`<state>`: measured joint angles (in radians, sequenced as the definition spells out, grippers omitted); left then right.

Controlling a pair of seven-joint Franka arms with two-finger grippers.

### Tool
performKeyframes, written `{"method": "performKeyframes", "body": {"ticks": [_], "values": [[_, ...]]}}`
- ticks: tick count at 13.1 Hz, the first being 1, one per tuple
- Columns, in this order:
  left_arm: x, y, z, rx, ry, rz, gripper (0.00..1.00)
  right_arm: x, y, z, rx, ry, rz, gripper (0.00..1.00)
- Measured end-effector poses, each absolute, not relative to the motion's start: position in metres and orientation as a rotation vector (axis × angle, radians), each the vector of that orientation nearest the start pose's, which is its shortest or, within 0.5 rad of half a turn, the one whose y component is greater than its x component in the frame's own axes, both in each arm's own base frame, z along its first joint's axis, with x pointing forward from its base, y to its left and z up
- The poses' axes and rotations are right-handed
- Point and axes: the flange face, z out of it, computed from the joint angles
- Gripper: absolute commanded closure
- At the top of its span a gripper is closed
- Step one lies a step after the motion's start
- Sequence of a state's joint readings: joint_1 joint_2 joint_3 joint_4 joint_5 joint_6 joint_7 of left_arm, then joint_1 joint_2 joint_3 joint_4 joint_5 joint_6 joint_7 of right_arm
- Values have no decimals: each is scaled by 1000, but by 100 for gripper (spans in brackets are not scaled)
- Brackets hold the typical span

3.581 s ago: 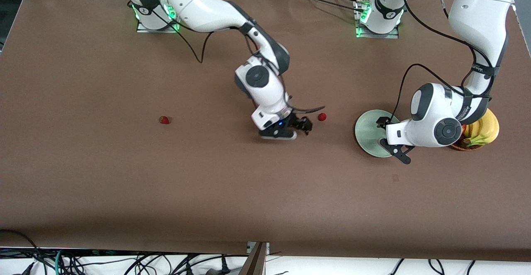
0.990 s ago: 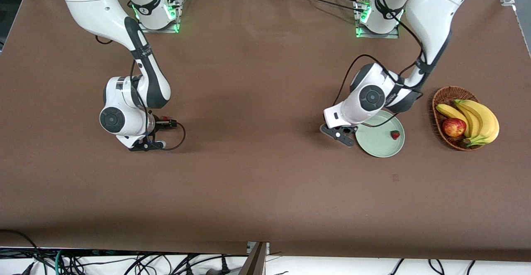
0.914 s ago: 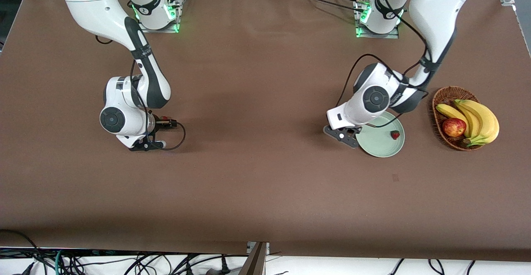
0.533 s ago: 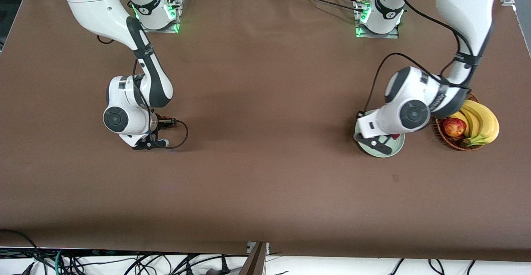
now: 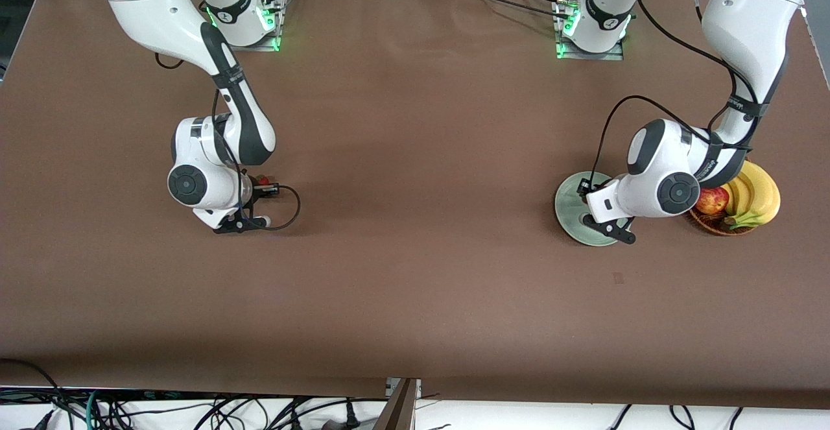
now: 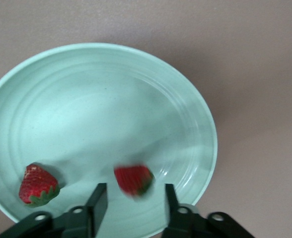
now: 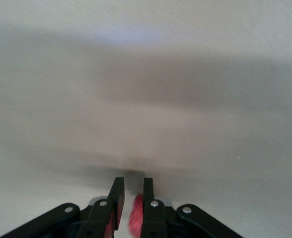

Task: Collect all strawberries into plate
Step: 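Grasp the last red strawberry with the right gripper and lift it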

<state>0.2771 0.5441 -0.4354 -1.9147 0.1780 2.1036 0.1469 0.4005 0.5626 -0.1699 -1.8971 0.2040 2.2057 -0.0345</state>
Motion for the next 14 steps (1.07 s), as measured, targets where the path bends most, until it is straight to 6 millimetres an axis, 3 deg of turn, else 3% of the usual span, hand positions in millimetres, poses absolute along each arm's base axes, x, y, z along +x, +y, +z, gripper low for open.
{"method": "performKeyframes", "body": {"ticks": [2, 4, 6, 7, 8, 10, 12, 14], "values": [[587, -79, 211, -3130, 631, 475, 0, 598, 181, 209, -3038, -140, 306, 77], [588, -79, 212, -3130, 631, 471, 0, 606, 229, 226, -3010, -64, 251, 69], [589, -79, 214, -3130, 629, 465, 0, 607, 262, 228, -3011, -101, 230, 16], [591, -78, 218, -3129, 627, 460, 0, 606, 261, 221, -3022, -117, 244, 7], [593, -77, 224, -3125, 624, 458, 0, 608, 246, 213, -3040, -129, 282, 7], [602, -73, 245, -3116, 610, 457, 0, 615, 195, 201, -3068, -182, 371, 7], [615, -69, 269, -3112, 594, 443, 0, 614, 159, 195, -3072, -201, 425, 7], [627, -66, 290, -3113, 582, 412, 0, 606, 148, 188, -3076, -216, 464, 7]]}}
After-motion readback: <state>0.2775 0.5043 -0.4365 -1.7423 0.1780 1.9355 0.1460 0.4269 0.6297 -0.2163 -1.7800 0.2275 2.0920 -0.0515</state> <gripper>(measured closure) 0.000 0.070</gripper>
